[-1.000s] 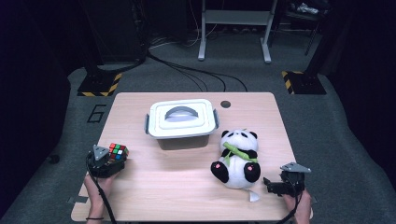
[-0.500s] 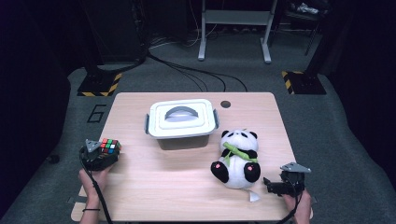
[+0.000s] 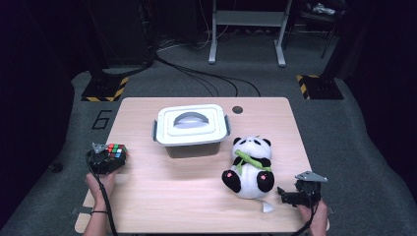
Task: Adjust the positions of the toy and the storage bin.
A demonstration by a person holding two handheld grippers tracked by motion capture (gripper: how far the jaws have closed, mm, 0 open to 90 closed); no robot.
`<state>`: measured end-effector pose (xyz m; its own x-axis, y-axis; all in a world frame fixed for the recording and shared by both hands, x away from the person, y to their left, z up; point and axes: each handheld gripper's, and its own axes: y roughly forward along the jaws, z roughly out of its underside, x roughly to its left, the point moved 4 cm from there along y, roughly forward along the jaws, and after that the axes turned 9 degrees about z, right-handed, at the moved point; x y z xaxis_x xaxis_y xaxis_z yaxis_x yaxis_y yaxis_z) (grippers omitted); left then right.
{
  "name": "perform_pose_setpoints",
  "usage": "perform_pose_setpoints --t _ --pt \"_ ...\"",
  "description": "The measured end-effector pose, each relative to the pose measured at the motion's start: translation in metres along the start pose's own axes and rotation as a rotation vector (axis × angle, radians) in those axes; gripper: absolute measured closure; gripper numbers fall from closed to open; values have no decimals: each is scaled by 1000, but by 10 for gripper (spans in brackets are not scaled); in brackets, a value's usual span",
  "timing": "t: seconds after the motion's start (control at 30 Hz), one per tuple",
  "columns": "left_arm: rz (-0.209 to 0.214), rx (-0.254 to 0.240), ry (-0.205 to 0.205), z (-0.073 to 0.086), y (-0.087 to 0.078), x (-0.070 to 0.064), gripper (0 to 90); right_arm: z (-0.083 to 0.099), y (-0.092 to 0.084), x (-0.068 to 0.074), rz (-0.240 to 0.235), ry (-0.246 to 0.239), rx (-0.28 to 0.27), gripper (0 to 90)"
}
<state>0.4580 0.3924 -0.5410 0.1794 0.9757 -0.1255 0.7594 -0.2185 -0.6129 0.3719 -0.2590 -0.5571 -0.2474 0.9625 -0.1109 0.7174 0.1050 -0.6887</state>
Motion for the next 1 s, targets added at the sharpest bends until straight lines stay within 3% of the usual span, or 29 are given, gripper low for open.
perform_pose_setpoints --t 0.3,0.4,0.53,0.7,1.0 --pt "-7 -8 10 1 0 1 330 0 0 0 0 0 1 0" --pt "-13 1 -21 2 -3 3 176 0 0 0 0 -2 0 0" --pt "-13 -17 -22 -2 -14 3 131 0 0 0 0 4 1 0" --pt "-5 -14 24 -8 -32 -4 82 0 0 0 0 3 2 0" --pt "39 -10 51 -26 -43 -15 21 0 0 0 0 3 2 0"
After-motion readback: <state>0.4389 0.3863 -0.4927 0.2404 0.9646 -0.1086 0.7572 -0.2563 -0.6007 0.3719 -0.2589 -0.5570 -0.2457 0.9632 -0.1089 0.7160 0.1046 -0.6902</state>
